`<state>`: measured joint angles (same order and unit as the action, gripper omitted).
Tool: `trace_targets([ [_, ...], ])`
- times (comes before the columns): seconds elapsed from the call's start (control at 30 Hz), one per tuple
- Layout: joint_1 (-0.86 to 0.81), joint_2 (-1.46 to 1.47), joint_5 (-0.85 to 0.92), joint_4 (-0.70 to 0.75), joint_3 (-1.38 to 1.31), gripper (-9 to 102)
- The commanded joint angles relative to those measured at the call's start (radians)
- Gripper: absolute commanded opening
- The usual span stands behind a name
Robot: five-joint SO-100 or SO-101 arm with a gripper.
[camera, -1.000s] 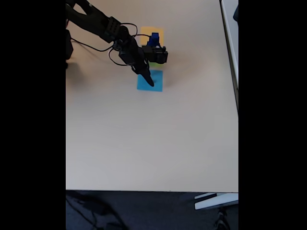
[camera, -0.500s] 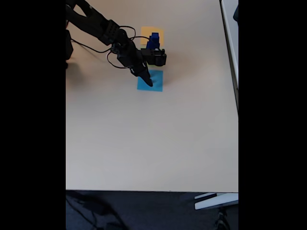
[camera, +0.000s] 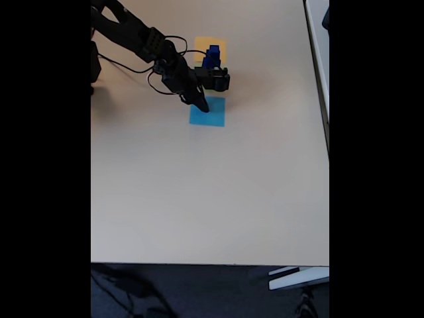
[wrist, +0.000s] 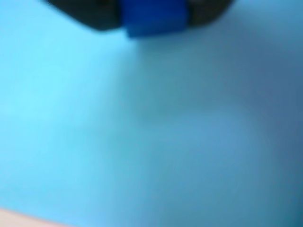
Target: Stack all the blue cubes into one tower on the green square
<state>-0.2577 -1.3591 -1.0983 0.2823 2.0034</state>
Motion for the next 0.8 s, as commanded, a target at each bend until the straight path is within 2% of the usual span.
trace_targets([
  [0.0,0.0,-0.009,-0.014,-0.018,0.002,0],
  [0.23,0.003,-0.041,-0.015,0.012,-0.014,0],
  [0.43,-0.002,-0.126,-0.009,0.325,-0.255,0],
  [0.7,0.009,-0.098,-0.02,0.781,-0.762,0],
  [0.77,0.026,-0.086,-0.046,0.845,-0.868,0],
])
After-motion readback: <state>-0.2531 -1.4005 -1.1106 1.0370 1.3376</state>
